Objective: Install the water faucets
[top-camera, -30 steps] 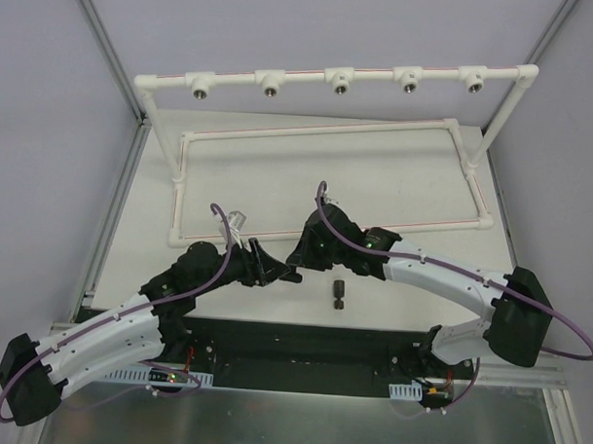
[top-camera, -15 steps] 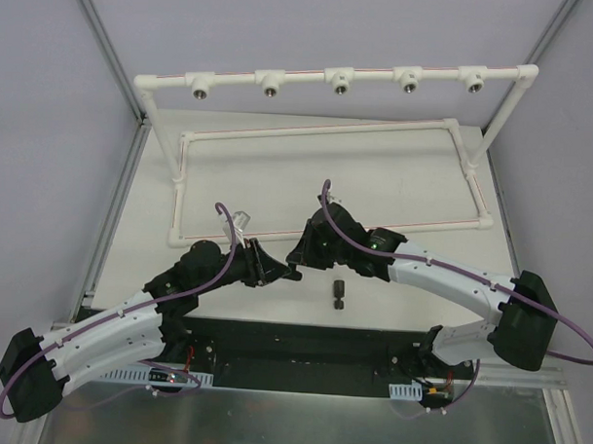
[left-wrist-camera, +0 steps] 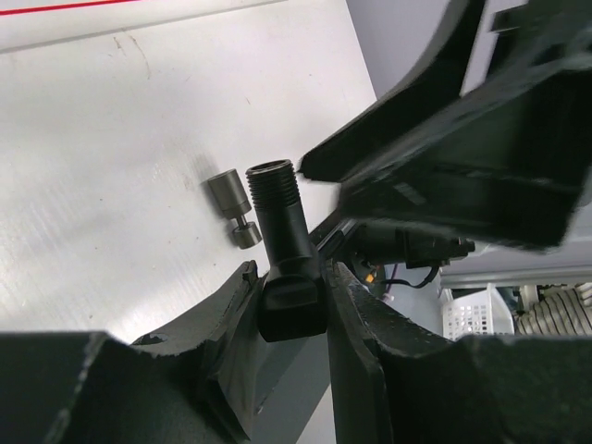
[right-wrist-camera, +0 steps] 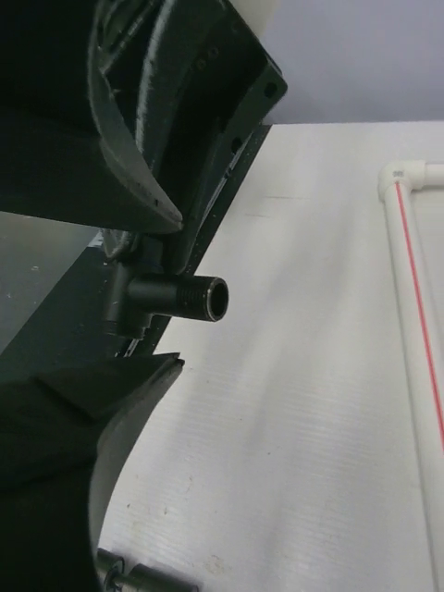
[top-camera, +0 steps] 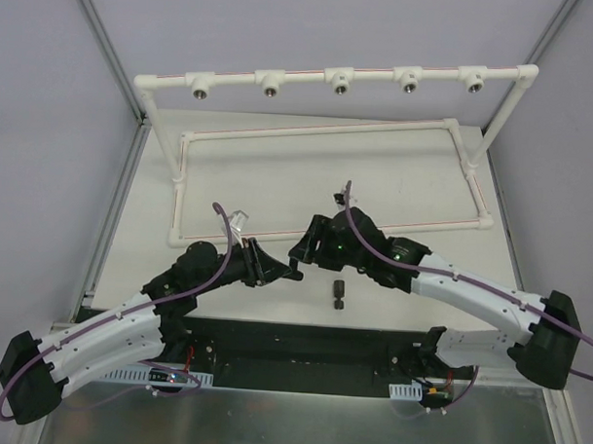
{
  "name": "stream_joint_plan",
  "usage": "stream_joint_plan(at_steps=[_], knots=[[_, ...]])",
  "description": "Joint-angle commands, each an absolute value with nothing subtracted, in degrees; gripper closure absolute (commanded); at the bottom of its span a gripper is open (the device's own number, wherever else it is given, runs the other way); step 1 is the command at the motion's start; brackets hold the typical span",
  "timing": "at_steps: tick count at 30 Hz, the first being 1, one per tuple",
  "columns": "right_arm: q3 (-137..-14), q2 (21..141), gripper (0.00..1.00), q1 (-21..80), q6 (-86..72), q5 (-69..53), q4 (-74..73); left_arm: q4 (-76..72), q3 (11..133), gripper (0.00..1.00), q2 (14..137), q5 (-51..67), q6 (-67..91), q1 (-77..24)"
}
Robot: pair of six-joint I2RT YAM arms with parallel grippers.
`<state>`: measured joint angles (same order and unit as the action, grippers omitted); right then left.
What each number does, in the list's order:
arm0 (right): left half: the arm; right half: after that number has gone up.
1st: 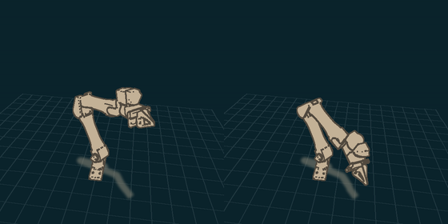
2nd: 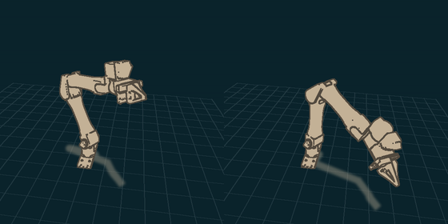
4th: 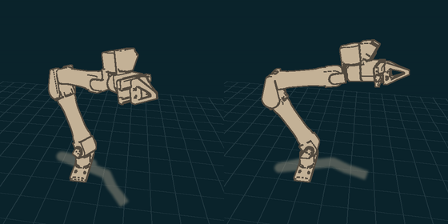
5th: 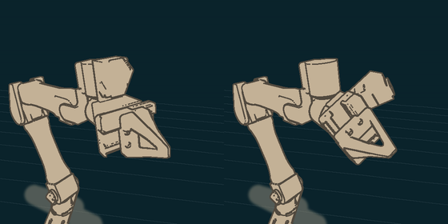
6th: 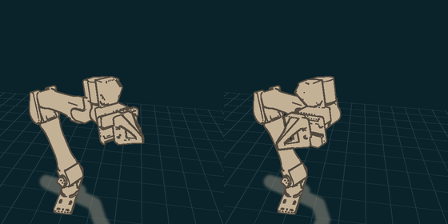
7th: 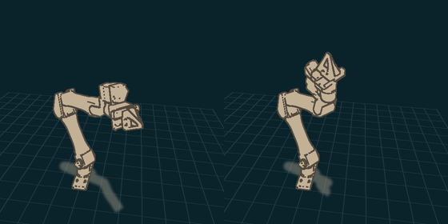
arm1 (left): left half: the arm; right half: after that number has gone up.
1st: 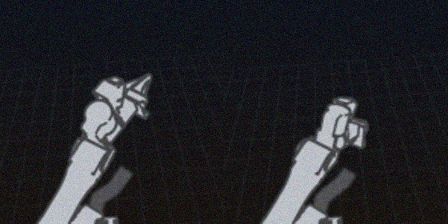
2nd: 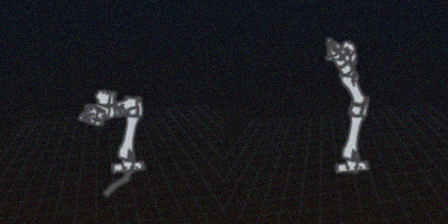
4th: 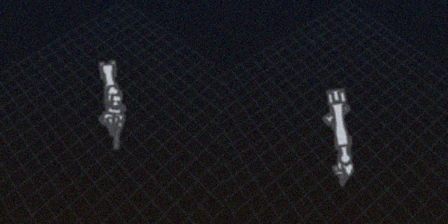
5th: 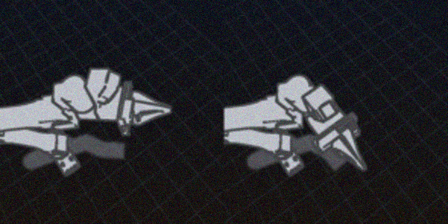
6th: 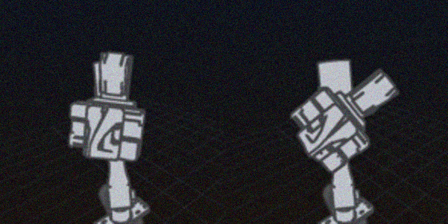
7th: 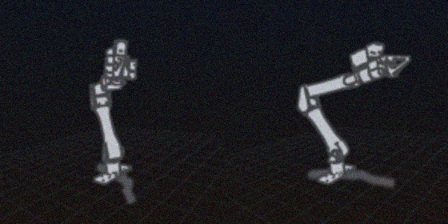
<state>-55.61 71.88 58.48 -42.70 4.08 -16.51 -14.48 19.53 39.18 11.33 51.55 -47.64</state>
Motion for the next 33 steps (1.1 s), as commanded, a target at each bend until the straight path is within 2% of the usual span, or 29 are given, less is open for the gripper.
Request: stream_joint_plan(at_steps=[1,3,5,10,14,19,22,24,27,33], knots=[[-52.66,59.97,0.32,58.10,-41.40,9.92,-11.08,-16.96,19.34,1.00,35.78,10.81,52.64,-47.81],[-50.72,55.31,0.24,57.66,-40.87,11.86,-9.94,-17.05,19.51,1.00,34.64,10.99,52.91,-47.81],[-48.18,50.83,0.22,56.96,-39.74,11.26,-8.27,-18.62,19.51,1.00,33.58,11.34,53.43,-47.90],[-42.55,42.55,0.24,55.64,-35.77,0.63,-1.33,-28.89,19.07,1.00,31.03,13.35,55.64,-47.90],[-40.70,41.31,0.26,55.55,-38.84,-7.63,3.59,-30.49,22.32,1.00,31.72,16.95,54.58,-47.81],[-38.23,41.57,0.25,55.46,-43.15,-10.63,14.05,-33.48,25.22,1.00,34.62,21.79,54.84,-47.81],[-39.46,43.50,0.25,55.46,-43.68,-11.86,14.68,-35.94,25.31,1.00,35.59,23.38,55.46,-47.81],[-39.73,44.38,0.28,55.55,-44.20,-12.65,15.64,-37.09,25.40,1.00,35.86,24.25,55.55,-47.90],[-39.55,45.09,0.39,55.46,-45.26,-13.18,17.75,-37.79,25.49,1.00,36.12,25.31,55.63,-47.90],[-39.55,45.53,0.46,55.55,-45.53,-12.48,17.84,-39.90,25.75,1.00,36.74,27.24,56.34,-47.81]])
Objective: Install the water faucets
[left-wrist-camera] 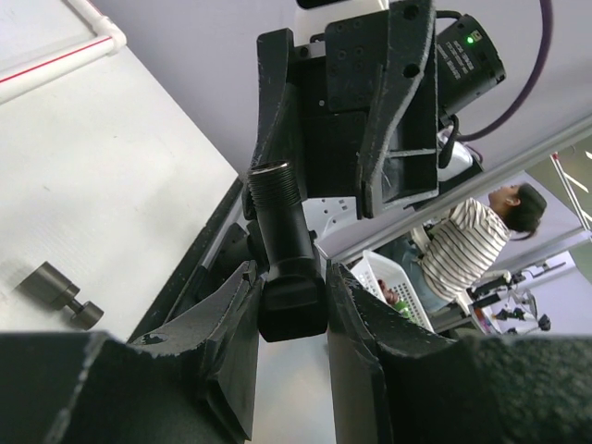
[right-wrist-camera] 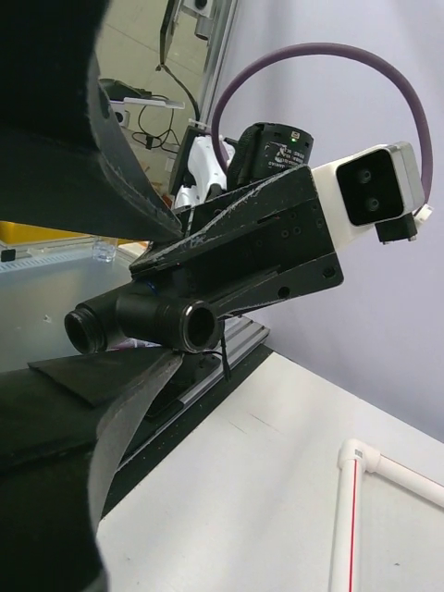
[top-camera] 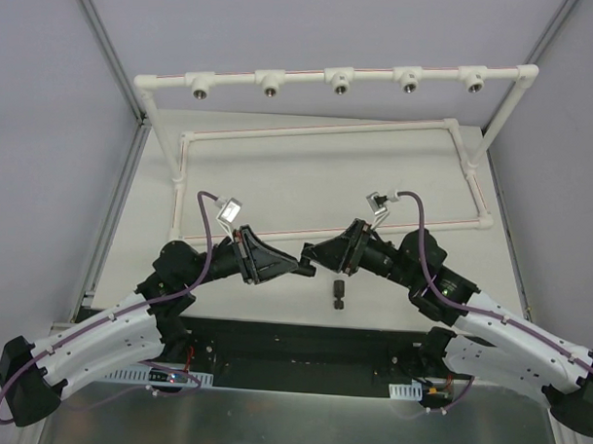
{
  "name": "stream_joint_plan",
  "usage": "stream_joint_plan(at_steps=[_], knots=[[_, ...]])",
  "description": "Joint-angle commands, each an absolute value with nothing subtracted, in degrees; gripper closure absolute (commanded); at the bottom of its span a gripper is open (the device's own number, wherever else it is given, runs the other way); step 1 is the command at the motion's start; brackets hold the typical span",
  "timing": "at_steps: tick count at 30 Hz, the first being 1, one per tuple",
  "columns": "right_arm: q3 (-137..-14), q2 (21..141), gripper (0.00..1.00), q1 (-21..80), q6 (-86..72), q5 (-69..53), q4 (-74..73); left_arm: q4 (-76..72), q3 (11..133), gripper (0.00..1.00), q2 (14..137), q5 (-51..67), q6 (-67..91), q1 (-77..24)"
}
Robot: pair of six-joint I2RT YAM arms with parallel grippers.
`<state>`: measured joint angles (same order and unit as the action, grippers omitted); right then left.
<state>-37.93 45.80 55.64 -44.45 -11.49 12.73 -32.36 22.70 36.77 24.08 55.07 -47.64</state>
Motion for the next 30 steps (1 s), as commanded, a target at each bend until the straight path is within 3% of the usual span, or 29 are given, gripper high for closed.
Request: stream_joint_plan(at_steps=[1,7,13,15,16,19,20,26,30], knots=[[-39.55,45.53,0.48,55.46,-45.53,-12.39,18.02,-39.99,25.84,1.00,36.83,27.51,56.34,-47.81],[-39.29,45.97,0.61,55.55,-46.23,-11.95,18.63,-41.31,25.58,1.00,37.09,29.00,56.86,-47.81],[-39.55,46.93,0.99,55.55,-46.58,-12.39,18.98,-41.40,25.14,1.00,36.91,29.09,57.13,-47.81],[-39.64,47.11,1.00,55.46,-46.84,-12.48,18.98,-41.40,25.05,0.96,37.09,29.27,57.30,-47.90],[-39.81,47.11,1.00,55.55,-46.93,-12.65,18.98,-41.40,25.05,0.80,37.26,29.27,57.48,-47.81],[-39.73,47.20,1.00,55.55,-47.20,-12.83,19.16,-41.83,25.14,0.58,37.70,29.44,57.74,-47.90],[-39.64,47.20,1.00,55.46,-47.20,-12.92,19.51,-41.92,25.22,0.55,37.88,29.62,57.83,-47.81],[-39.55,48.43,1.00,55.46,-48.43,-13.71,21.71,-43.86,25.84,0.48,39.63,30.23,58.54,-47.81],[-39.64,48.60,1.00,55.46,-48.60,-13.62,22.06,-43.86,26.02,0.56,40.60,31.11,58.71,-47.90]])
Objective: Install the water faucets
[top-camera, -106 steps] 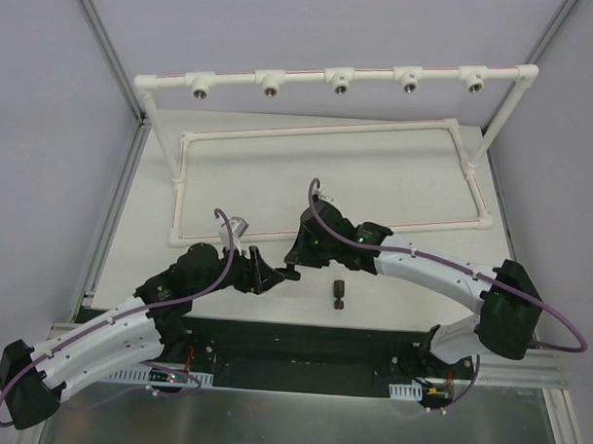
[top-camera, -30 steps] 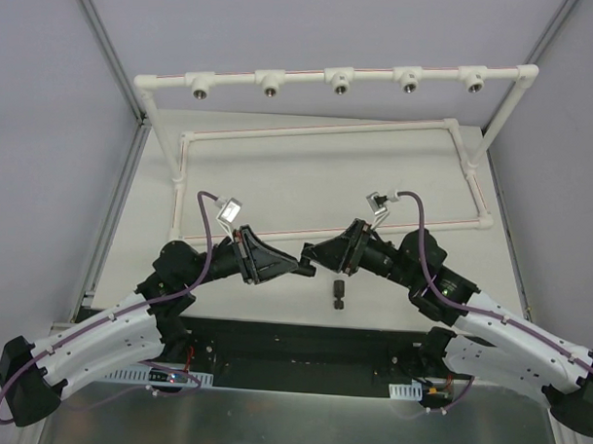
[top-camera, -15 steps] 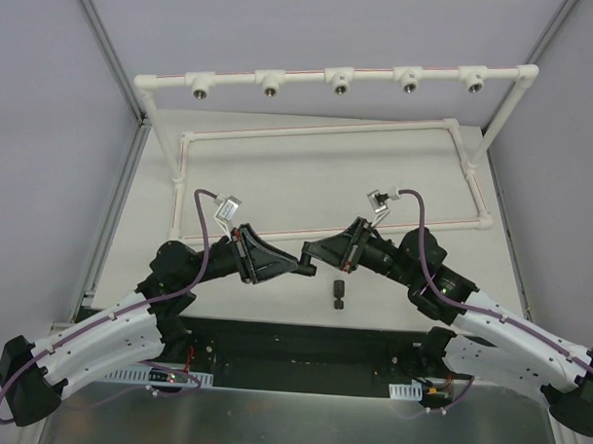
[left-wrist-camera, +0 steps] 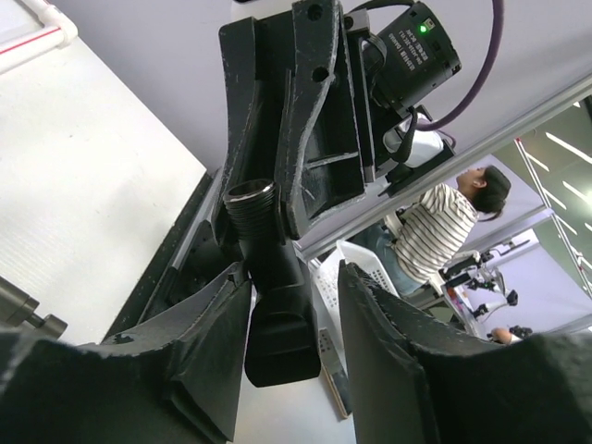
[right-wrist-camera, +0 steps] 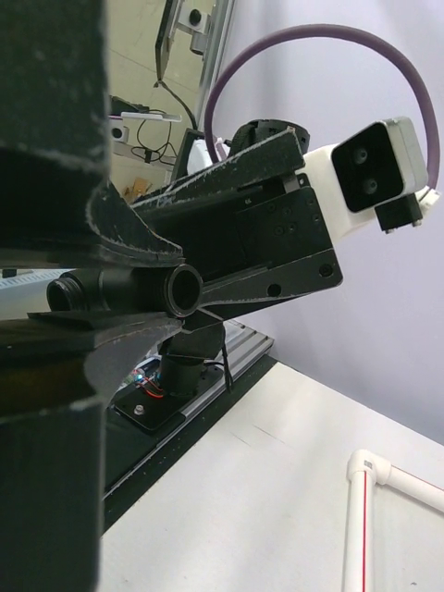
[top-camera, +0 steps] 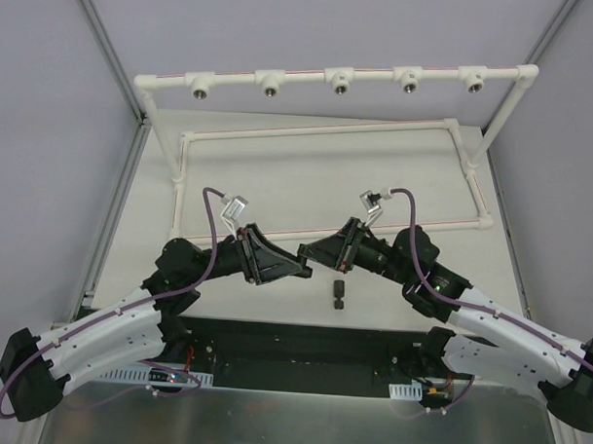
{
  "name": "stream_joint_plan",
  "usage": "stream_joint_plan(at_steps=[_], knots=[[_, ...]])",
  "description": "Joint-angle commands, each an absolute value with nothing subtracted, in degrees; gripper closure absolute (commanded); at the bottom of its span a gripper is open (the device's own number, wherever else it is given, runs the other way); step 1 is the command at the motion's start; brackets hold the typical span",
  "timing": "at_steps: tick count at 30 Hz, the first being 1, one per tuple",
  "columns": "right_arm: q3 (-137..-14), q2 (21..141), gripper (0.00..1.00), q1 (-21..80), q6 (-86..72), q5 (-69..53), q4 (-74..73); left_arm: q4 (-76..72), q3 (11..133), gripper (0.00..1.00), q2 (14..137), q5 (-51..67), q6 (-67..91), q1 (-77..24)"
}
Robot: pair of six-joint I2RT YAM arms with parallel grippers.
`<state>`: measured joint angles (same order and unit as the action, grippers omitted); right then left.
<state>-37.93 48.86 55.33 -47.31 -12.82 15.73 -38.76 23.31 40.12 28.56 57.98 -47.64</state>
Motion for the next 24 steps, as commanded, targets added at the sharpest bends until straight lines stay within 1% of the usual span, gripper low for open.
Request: stream_joint_plan(at_steps=[1,10,16,18,19,20,22,24], knots=[[-39.64,48.52,1.00,55.55,-48.43,-13.62,22.06,-43.77,25.93,0.58,40.95,31.29,58.88,-47.90],[-39.99,48.34,1.00,55.46,-47.99,-13.89,21.36,-38.85,27.60,0.76,42.19,32.78,58.80,-47.90],[-40.87,47.20,1.00,55.55,-46.06,-13.18,18.29,-37.09,28.39,0.96,42.45,33.57,58.54,-47.90],[-41.48,46.94,1.00,55.46,-45.44,-13.10,16.97,-36.39,28.65,0.99,42.71,34.19,58.54,-47.90],[-41.57,46.76,1.00,55.55,-45.18,-12.92,16.44,-36.13,28.74,0.98,42.98,34.45,58.54,-47.90],[-41.66,46.50,1.00,55.55,-45.09,-12.83,16.17,-36.04,28.74,0.92,43.07,34.71,58.54,-47.90],[-41.75,46.14,1.00,55.55,-44.83,-12.57,15.91,-35.69,28.92,0.72,43.15,34.89,58.54,-47.90],[-41.75,45.97,1.00,55.55,-44.74,-12.57,15.91,-35.51,29.18,0.63,43.24,34.98,58.54,-47.90]])
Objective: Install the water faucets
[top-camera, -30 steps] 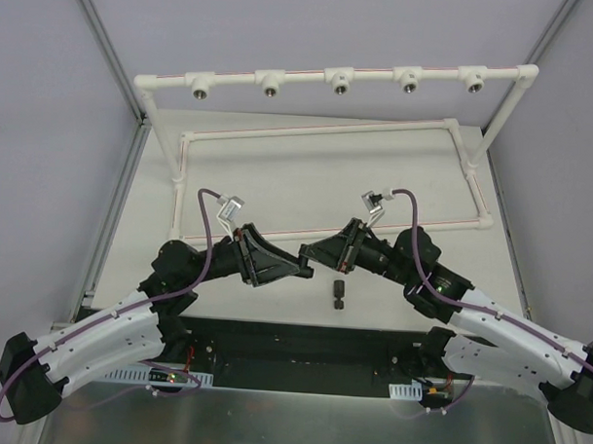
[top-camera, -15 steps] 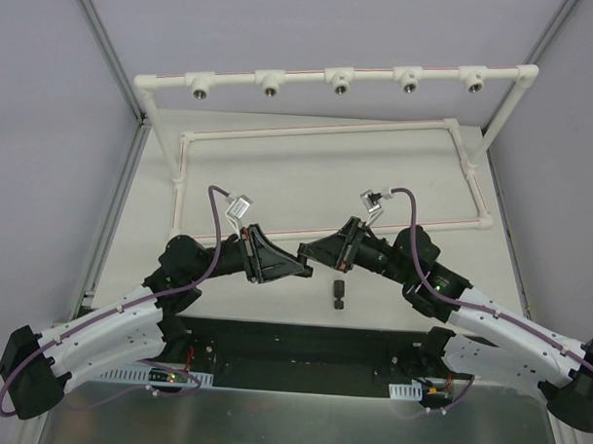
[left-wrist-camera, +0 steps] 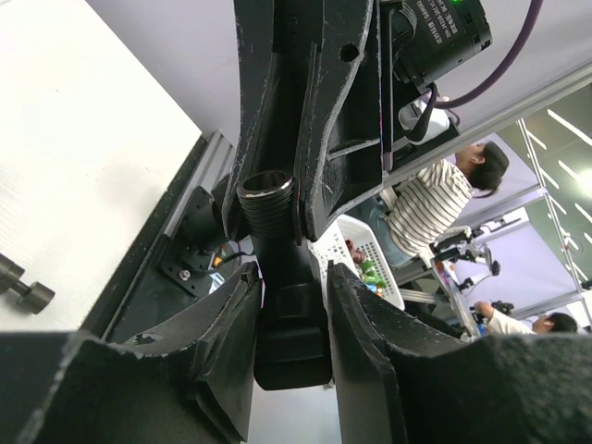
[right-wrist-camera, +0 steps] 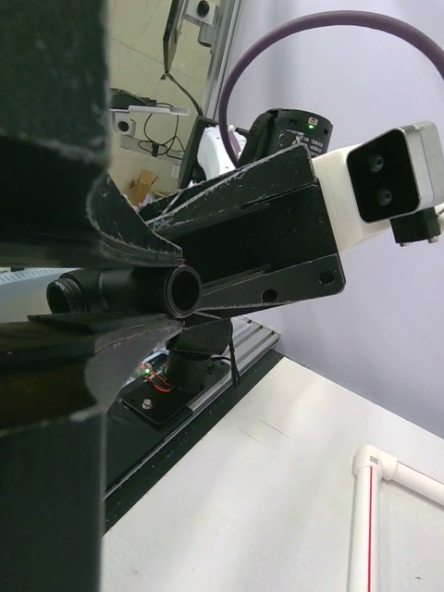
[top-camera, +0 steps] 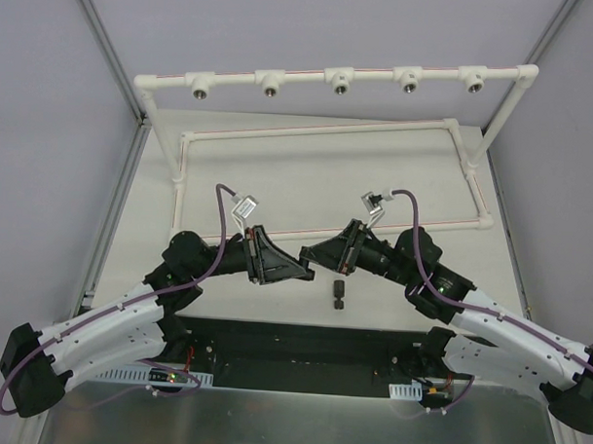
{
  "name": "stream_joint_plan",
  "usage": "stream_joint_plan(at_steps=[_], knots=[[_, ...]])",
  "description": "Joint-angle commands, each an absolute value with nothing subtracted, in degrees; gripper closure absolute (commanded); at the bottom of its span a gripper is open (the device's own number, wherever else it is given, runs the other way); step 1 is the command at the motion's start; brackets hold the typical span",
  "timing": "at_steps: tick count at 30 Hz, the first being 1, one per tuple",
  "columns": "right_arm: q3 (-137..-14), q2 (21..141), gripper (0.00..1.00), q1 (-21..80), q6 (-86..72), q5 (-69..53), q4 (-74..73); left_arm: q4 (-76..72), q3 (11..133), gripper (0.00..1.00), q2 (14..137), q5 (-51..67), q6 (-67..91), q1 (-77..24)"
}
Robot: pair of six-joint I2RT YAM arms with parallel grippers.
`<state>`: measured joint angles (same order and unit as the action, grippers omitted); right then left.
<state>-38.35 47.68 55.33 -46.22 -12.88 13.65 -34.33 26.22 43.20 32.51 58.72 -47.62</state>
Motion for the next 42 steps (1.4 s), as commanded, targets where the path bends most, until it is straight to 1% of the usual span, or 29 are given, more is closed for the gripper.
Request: stream_joint_plan(at_steps=[1,9,13,23,25,26,27,30,31,32,34,36,37,42], knots=[[-41.75,45.97,1.00,55.55,-44.82,-12.57,15.82,-35.42,29.27,0.62,43.33,35.07,58.45,-47.90],[-41.92,46.32,1.00,55.46,-44.74,-13.10,15.82,-35.24,29.44,0.64,43.60,35.59,58.36,-47.99],[-41.92,46.06,1.00,55.46,-44.74,-12.92,15.64,-33.93,29.53,0.60,43.59,35.95,57.75,-47.90],[-41.75,45.53,1.00,55.63,-44.65,-12.83,15.21,-30.15,29.79,0.61,42.89,36.04,55.63,-47.90],[-41.75,45.61,1.00,55.55,-44.74,-13.09,15.20,-30.06,29.79,0.64,42.72,36.03,55.55,-47.99],[-41.75,45.79,1.00,55.55,-44.74,-13.18,15.12,-30.06,29.79,0.68,42.63,35.95,55.55,-47.99],[-41.84,45.97,1.00,55.46,-44.91,-13.36,15.12,-30.06,29.79,0.73,42.63,35.86,55.55,-47.99],[-42.01,46.58,1.00,55.55,-45.17,-13.88,15.03,-29.97,29.71,0.96,42.45,35.33,55.28,-47.90],[-42.10,46.76,1.00,55.63,-45.18,-13.89,14.77,-29.97,29.71,1.00,42.28,35.25,55.20,-47.90],[-42.19,46.84,0.93,55.55,-45.09,-13.89,14.33,-30.06,29.62,1.00,42.36,35.24,54.67,-47.90],[-42.45,46.76,0.74,55.63,-44.74,-13.45,13.10,-29.88,29.27,1.00,41.84,34.63,53.62,-47.90],[-42.54,46.15,0.58,55.63,-44.12,-12.66,11.61,-29.53,28.74,1.00,41.40,33.41,52.65,-47.90],[-42.45,45.45,0.53,55.55,-43.86,-12.05,10.56,-29.62,28.48,1.00,41.05,32.88,52.47,-47.90],[-42.36,41.05,0.37,55.46,-41.40,-4.50,2.92,-29.10,26.90,1.00,40.34,30.68,51.33,-47.99]])
